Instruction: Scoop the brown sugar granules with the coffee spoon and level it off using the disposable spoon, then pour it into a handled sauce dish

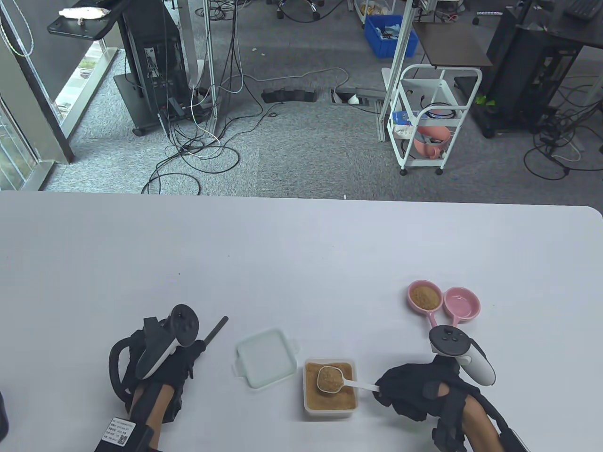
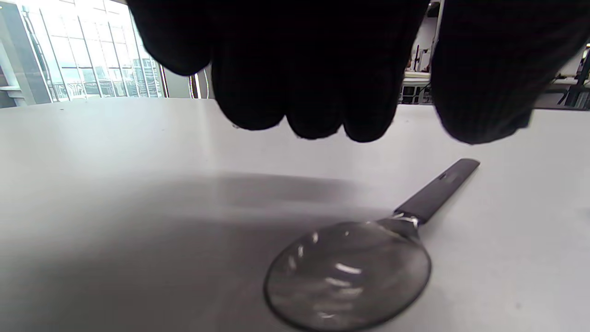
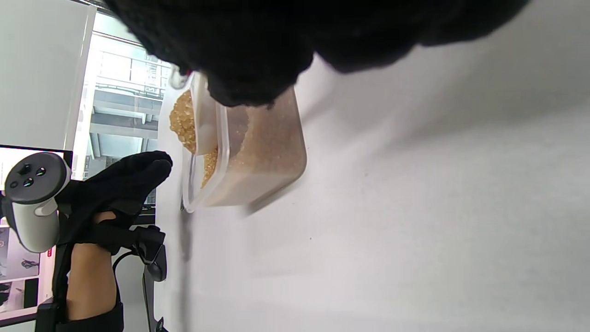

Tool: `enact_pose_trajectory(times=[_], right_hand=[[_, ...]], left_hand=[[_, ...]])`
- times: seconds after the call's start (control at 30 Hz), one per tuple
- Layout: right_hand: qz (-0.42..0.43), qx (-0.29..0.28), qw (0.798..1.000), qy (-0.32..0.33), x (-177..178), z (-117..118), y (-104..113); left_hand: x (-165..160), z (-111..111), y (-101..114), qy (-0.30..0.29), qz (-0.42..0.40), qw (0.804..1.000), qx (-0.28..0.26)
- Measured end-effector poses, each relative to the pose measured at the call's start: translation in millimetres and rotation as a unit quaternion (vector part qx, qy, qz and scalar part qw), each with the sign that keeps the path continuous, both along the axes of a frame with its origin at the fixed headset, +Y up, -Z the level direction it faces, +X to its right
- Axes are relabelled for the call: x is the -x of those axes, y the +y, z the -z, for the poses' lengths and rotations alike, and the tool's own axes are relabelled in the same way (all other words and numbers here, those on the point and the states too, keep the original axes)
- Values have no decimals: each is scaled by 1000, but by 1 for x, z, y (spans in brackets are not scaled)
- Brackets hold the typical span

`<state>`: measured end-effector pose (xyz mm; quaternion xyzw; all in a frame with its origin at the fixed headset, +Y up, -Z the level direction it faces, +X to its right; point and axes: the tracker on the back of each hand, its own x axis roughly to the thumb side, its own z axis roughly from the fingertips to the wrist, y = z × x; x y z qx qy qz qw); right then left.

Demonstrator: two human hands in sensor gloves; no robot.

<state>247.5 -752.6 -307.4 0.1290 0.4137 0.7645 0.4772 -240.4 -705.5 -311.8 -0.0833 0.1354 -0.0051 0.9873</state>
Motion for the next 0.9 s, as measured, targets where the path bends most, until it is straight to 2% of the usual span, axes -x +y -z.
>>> enact_pose_trajectory(times=[0.1,0.37,0.9], right_hand=[[1,0,1000,1,0,0,0],[-3,0,1000,2,0,0,0],[-4,0,1000,2,1,-1,0]], left_hand=[[-2,2,-8,0,4,1000,23],[-8,6,-18,3,24,999,42],[-11,8,-25,1,-13,998,54]])
